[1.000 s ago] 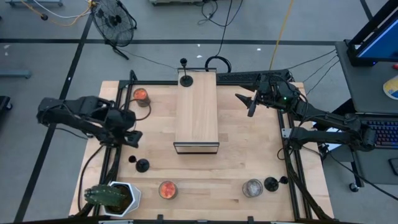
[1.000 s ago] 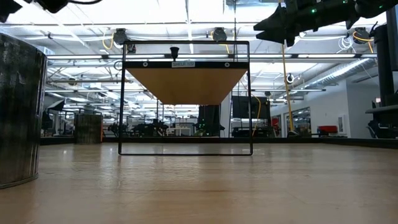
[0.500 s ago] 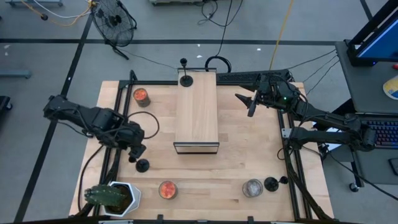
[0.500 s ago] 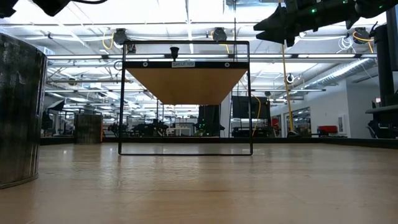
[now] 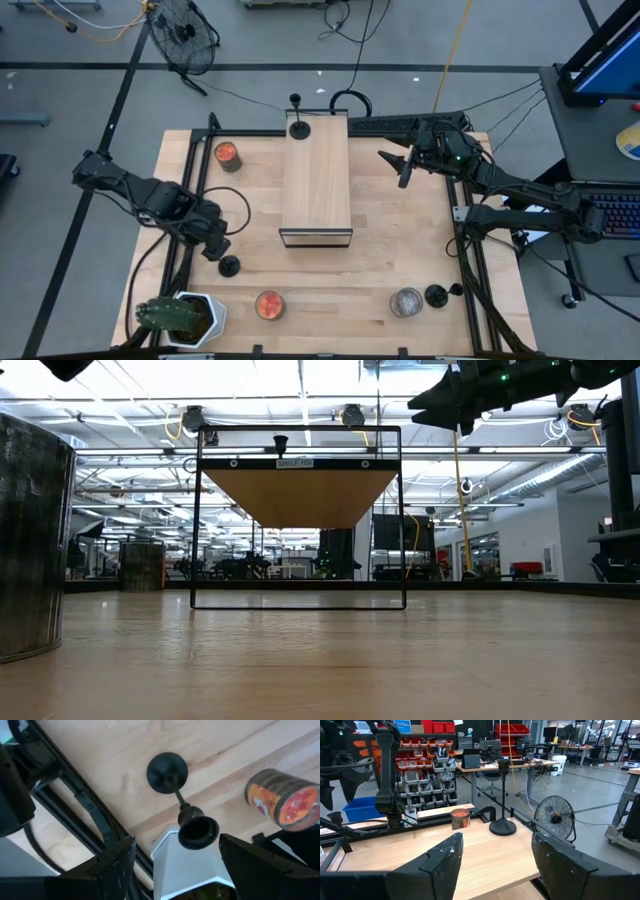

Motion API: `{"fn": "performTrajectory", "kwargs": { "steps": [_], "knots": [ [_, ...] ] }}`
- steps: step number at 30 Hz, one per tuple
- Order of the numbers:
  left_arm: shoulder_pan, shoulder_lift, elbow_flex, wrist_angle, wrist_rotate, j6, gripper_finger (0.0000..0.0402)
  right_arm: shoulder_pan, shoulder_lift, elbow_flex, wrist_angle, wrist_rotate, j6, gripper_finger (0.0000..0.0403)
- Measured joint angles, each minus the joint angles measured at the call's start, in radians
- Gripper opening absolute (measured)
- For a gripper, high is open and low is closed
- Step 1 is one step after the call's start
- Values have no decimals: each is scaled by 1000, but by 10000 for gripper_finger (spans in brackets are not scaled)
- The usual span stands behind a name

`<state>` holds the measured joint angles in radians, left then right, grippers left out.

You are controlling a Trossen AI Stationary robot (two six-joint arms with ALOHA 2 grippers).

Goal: Pick & Place candle stick holders
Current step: Put the left black candle holder on the shelf

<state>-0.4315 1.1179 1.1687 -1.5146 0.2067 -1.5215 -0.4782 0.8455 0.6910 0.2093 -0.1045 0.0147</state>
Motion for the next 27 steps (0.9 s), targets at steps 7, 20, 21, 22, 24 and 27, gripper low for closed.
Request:
{"fn": "performTrajectory", "kwargs": {
  "steps": [7, 20, 21, 22, 24, 27],
  "knots": [
    [-26, 55, 0, -7, -5, 24, 294, 0, 0, 0, 0, -1, 0, 231],
    [-30, 125, 0, -37, -46, 73, 294, 0, 0, 0, 0, -1, 0, 231],
    [-30, 130, 0, -36, -53, 80, 294, 0, 0, 0, 0, -1, 0, 231],
    [-30, 136, 0, -37, -58, 85, 294, 0, 0, 0, 0, -1, 0, 231],
    [-30, 148, 0, -37, -63, 98, 294, 0, 0, 0, 0, -1, 0, 231],
    [-30, 165, 0, -37, -64, 118, 292, 0, 0, 0, 0, -1, 0, 231]
  ]
}}
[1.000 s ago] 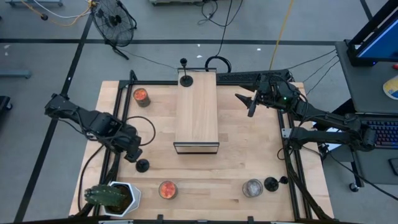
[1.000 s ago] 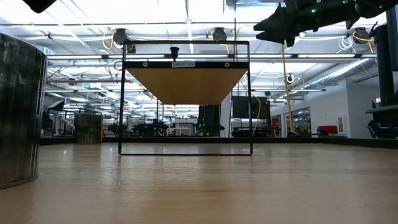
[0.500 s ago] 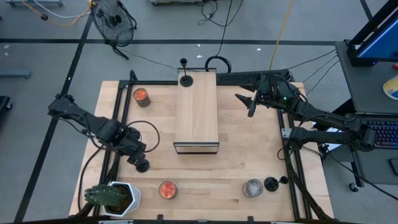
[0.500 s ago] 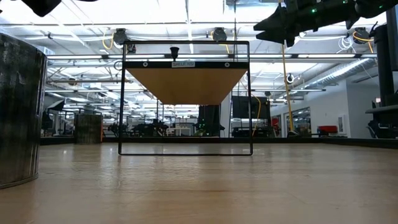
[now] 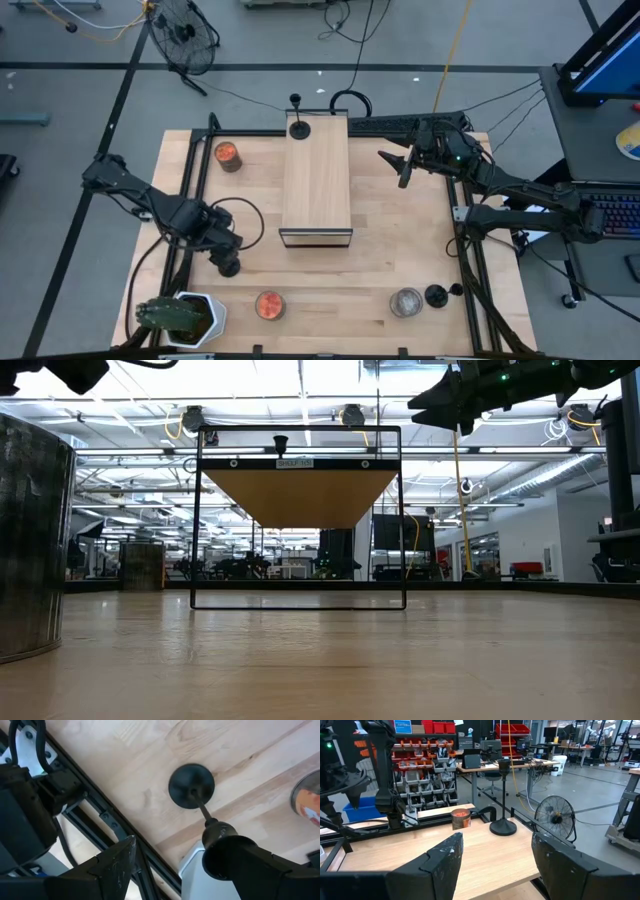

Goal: Pick & Place candle stick holders
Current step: Put the left black candle holder on the shelf

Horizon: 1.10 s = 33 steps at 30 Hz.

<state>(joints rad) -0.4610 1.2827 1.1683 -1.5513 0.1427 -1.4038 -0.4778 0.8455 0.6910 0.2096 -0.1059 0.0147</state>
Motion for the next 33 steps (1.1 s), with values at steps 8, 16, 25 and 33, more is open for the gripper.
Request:
{"fn": "performTrajectory", "kwargs": {
  "steps": [8, 16, 25, 33],
  "knots": [
    [0, 9, 0, 1, -4, 22, 212, 0, 0, 0, 0, 0, 0, 231],
    [0, 9, 0, 20, -40, 42, 102, 0, 0, 0, 0, 0, 0, 231],
    [0, 1, -52, 154, -19, 77, 14, 0, 0, 0, 0, 0, 0, 231],
    [-2, -25, -76, 193, -5, 87, 10, 0, 0, 0, 3, 0, 0, 231]
  ]
}}
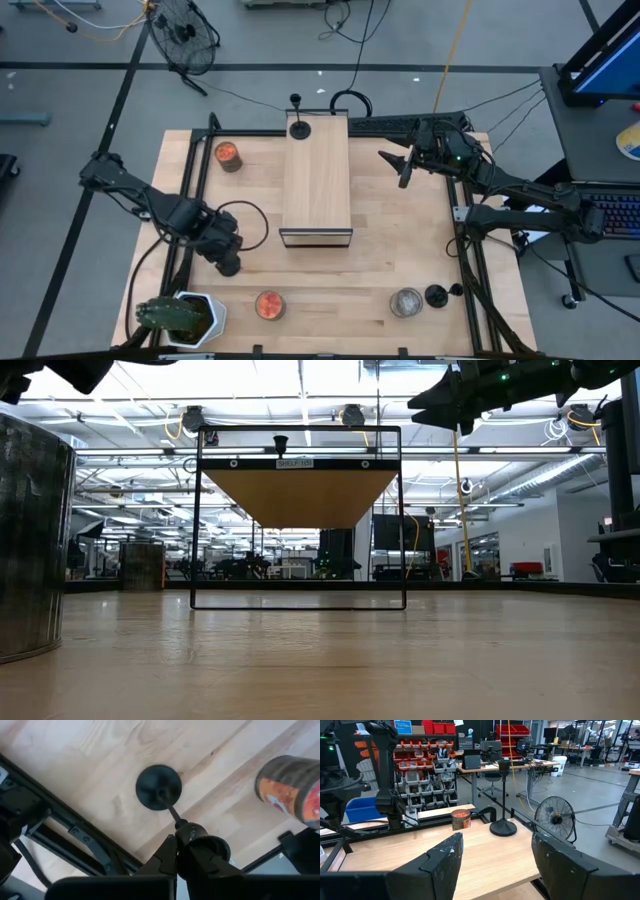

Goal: Pick & Place candle stick holders
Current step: Put the left black candle holder on the shelf

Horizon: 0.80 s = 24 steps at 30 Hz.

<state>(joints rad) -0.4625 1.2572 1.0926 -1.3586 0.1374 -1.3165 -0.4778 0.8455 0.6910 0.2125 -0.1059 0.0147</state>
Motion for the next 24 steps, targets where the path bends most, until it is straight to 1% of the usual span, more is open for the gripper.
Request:
{"fn": "performTrajectory", "kwargs": {
  "steps": [9, 13, 17, 20, 24],
  "knots": [
    [0, -115, -9, -8, -84, -49, 8, 0, 0, 0, 0, 0, 1, 231],
    [3, -159, -9, -5, -69, -63, 8, 0, 0, 0, 8, 0, 31, 231],
    [20, -200, 2, -5, -65, -80, 8, 0, 0, 0, 55, 0, 79, 231],
    [42, -213, 50, -18, -65, -73, 8, 3, 0, 0, 115, -1, 104, 231],
    [79, -210, 179, -135, -117, -70, 8, 32, 1, 0, 163, -1, 79, 231]
  ]
}}
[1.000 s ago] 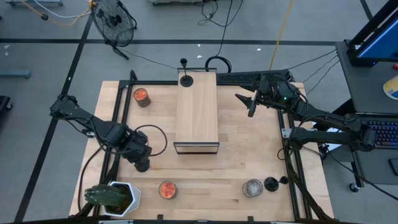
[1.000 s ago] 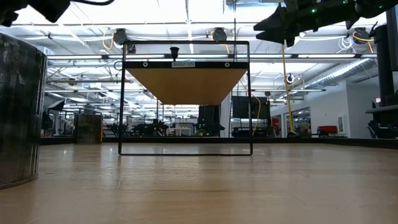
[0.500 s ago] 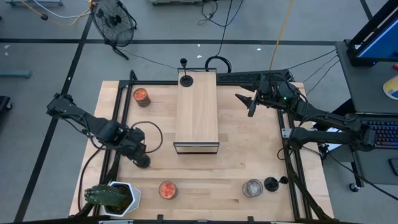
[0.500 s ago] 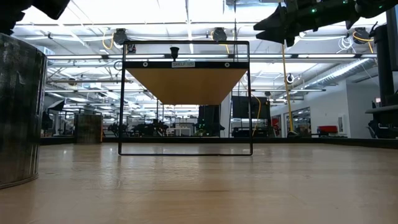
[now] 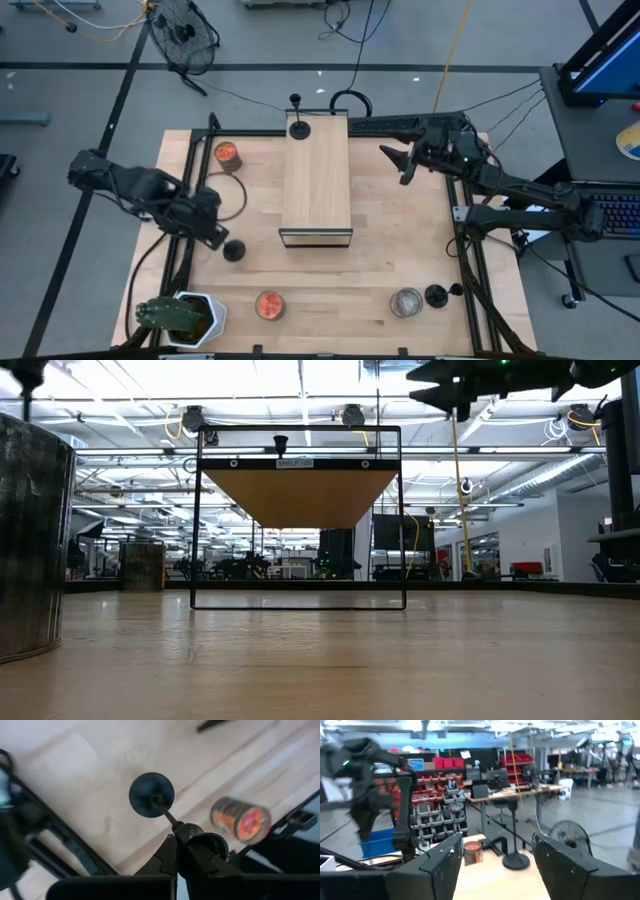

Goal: Pick & Place candle stick holders
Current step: Put the left black candle holder on the shelf

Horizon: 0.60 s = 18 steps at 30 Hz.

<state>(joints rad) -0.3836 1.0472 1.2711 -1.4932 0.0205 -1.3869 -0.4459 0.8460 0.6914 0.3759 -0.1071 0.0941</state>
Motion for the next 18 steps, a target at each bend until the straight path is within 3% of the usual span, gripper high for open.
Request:
{"fn": "performTrajectory", "kwargs": {
  "steps": [3, 10, 18],
  "knots": [
    [29, 9, 121, -83, -44, -3, 8, 28, 11, 0, 20, 1, -37, 231],
    [122, 48, 302, -82, -176, 59, 8, 92, 112, 1, 101, 1, -88, 231],
    [232, 179, 448, -77, -171, 220, 8, 167, 329, 167, 121, 5, -206, 231]
  ]
}}
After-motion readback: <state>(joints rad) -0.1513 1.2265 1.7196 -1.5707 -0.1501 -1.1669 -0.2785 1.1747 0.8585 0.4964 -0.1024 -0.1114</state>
